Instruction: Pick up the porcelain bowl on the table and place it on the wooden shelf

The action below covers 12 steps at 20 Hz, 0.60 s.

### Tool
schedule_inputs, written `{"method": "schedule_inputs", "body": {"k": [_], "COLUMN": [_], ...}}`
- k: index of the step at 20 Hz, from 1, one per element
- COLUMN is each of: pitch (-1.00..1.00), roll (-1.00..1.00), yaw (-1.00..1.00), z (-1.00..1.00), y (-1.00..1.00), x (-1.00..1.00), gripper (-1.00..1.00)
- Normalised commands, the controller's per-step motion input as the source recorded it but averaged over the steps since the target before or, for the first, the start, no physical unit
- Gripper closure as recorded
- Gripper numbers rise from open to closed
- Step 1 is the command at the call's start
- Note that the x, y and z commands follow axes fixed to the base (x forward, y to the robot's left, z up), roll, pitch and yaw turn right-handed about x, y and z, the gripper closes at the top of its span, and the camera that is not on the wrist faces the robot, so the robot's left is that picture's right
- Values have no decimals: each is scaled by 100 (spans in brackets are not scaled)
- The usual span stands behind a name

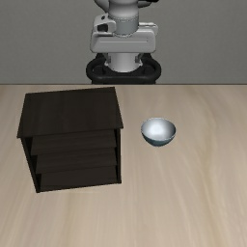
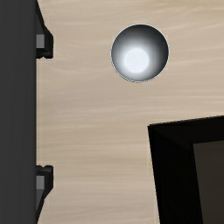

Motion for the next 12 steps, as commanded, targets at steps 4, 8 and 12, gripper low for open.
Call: {"method": "schedule_inputs", "body": {"k": [4, 8, 12], "pitch": [0, 0, 0], "roll": [0, 0, 0], "yaw": [0, 0, 0], "z": [0, 0, 0], "y": [100, 100, 100], "x": [0, 0, 0], "gripper": [-100, -100, -100]}}
